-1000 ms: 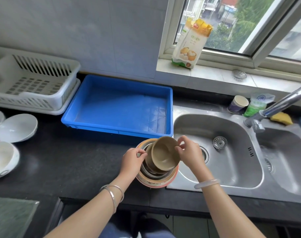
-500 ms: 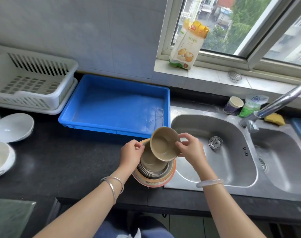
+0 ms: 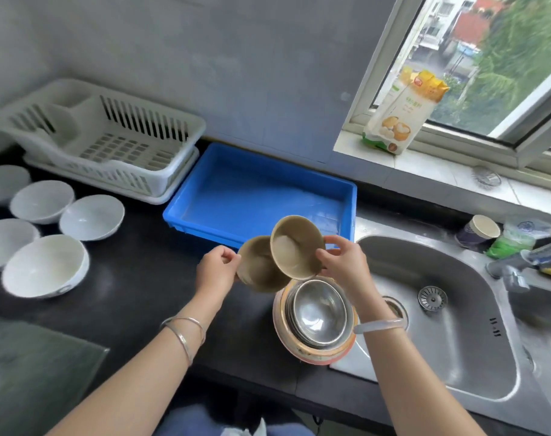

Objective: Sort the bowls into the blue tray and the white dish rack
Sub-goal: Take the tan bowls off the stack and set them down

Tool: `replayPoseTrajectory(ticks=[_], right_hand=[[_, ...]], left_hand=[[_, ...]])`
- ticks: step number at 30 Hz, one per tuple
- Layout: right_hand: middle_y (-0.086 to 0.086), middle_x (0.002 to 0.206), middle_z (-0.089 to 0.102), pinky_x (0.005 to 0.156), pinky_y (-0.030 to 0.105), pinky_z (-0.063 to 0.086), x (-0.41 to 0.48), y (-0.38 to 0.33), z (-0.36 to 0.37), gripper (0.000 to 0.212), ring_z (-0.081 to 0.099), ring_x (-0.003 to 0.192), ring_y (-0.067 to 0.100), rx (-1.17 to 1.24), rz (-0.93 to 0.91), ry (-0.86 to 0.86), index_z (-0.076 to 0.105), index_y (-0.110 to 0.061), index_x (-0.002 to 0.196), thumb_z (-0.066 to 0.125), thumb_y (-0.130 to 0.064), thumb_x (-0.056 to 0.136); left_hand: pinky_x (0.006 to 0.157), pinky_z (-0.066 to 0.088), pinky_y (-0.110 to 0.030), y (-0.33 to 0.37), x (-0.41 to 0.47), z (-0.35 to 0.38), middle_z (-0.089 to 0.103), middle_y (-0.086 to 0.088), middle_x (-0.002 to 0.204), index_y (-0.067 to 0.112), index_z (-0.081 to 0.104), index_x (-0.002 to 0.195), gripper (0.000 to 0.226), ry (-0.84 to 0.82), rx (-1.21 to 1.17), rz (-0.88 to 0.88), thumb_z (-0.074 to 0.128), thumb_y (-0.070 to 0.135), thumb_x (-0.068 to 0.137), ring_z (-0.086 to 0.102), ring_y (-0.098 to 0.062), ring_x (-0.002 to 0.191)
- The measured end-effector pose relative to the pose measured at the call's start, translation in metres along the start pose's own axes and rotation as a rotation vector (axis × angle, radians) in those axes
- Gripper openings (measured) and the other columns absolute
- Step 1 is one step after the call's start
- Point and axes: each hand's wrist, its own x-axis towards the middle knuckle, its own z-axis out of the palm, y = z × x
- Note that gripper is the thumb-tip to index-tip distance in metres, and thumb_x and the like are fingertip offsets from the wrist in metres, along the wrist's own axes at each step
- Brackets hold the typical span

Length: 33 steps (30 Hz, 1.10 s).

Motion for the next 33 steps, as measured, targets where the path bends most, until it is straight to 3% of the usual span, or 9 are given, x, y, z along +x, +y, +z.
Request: replayPoseTrajectory(ticks=[7, 11, 14, 17, 20, 25, 29, 33], right_hand=[[0.011, 0.090, 0.065, 0.057, 0.023, 0.058, 0.024, -0.014, 0.094, 0.025, 0.065, 0.069, 0.015, 0.035, 0.072, -0.183, 0.066, -0.008, 0.108, 0.058, -0.006, 0.085], [0.007, 0.093, 0.063, 0.054, 0.018, 0.057, 0.032, -0.027, 0.159, 0.027, 0.065, 0.074, 0.012, 0.002, 0.057, -0.278, 0.065, -0.008, 0.111, 0.057, -0.006, 0.085], [0.005, 0.096, 0.063, 0.063, 0.024, 0.060, 0.038, -0.035, 0.209, 0.024, 0.066, 0.077, 0.013, -0.047, 0.034, -0.335, 0.066, -0.012, 0.110, 0.057, -0.010, 0.087], [0.004, 0.092, 0.063, 0.055, 0.018, 0.057, 0.041, -0.042, 0.253, 0.019, 0.064, 0.072, 0.010, -0.071, 0.037, -0.379, 0.067, -0.012, 0.103, 0.056, -0.010, 0.088], [0.004, 0.088, 0.061, 0.048, 0.016, 0.054, 0.045, -0.048, 0.287, 0.015, 0.063, 0.071, 0.014, -0.067, 0.092, -0.408, 0.065, -0.015, 0.092, 0.054, -0.005, 0.088], [0.002, 0.085, 0.058, 0.050, 0.020, 0.056, 0.053, -0.045, 0.321, 0.015, 0.061, 0.072, 0.014, -0.122, 0.160, -0.427, 0.065, -0.009, 0.094, 0.053, -0.003, 0.089], [0.002, 0.082, 0.057, 0.064, 0.029, 0.059, 0.060, -0.040, 0.334, 0.015, 0.061, 0.069, 0.014, -0.167, 0.158, -0.390, 0.063, -0.008, 0.088, 0.050, -0.001, 0.088], [0.004, 0.093, 0.056, 0.070, 0.030, 0.059, 0.063, -0.035, 0.338, 0.016, 0.059, 0.071, 0.013, -0.141, 0.199, -0.393, 0.061, -0.010, 0.101, 0.052, -0.002, 0.090]], left_hand=[[0.073, 0.059, -0.044, -0.052, 0.017, -0.076, 0.066, -0.010, 0.082, 0.014, 0.061, 0.075, 0.012, 0.242, -0.123, -0.180, 0.058, 0.016, 0.087, 0.063, -0.021, 0.070], [0.075, 0.059, -0.046, -0.088, 0.021, -0.120, 0.063, -0.009, 0.076, 0.010, 0.061, 0.076, 0.010, 0.389, -0.178, -0.261, 0.057, 0.010, 0.086, 0.061, -0.021, 0.064], [0.076, 0.058, -0.045, -0.109, 0.022, -0.145, 0.065, -0.013, 0.085, 0.013, 0.059, 0.075, 0.012, 0.457, -0.192, -0.299, 0.056, 0.010, 0.086, 0.063, -0.024, 0.070], [0.076, 0.058, -0.046, -0.126, 0.024, -0.163, 0.066, -0.011, 0.088, 0.013, 0.060, 0.081, 0.009, 0.518, -0.193, -0.331, 0.054, 0.012, 0.087, 0.065, -0.029, 0.076], [0.078, 0.057, -0.048, -0.136, 0.026, -0.175, 0.065, -0.008, 0.086, 0.013, 0.061, 0.085, 0.008, 0.550, -0.192, -0.352, 0.054, 0.014, 0.088, 0.065, -0.031, 0.079], [0.077, 0.057, -0.049, -0.146, 0.031, -0.186, 0.063, -0.007, 0.083, 0.012, 0.060, 0.083, 0.008, 0.594, -0.278, -0.382, 0.053, 0.010, 0.088, 0.062, -0.028, 0.073], [0.076, 0.058, -0.049, -0.149, 0.036, -0.189, 0.060, 0.001, 0.073, 0.016, 0.058, 0.075, 0.014, 0.588, -0.296, -0.402, 0.053, 0.010, 0.087, 0.060, -0.022, 0.065], [0.077, 0.057, -0.049, -0.151, 0.040, -0.189, 0.061, 0.000, 0.075, 0.020, 0.057, 0.073, 0.016, 0.567, -0.283, -0.409, 0.054, 0.010, 0.086, 0.064, -0.031, 0.078]])
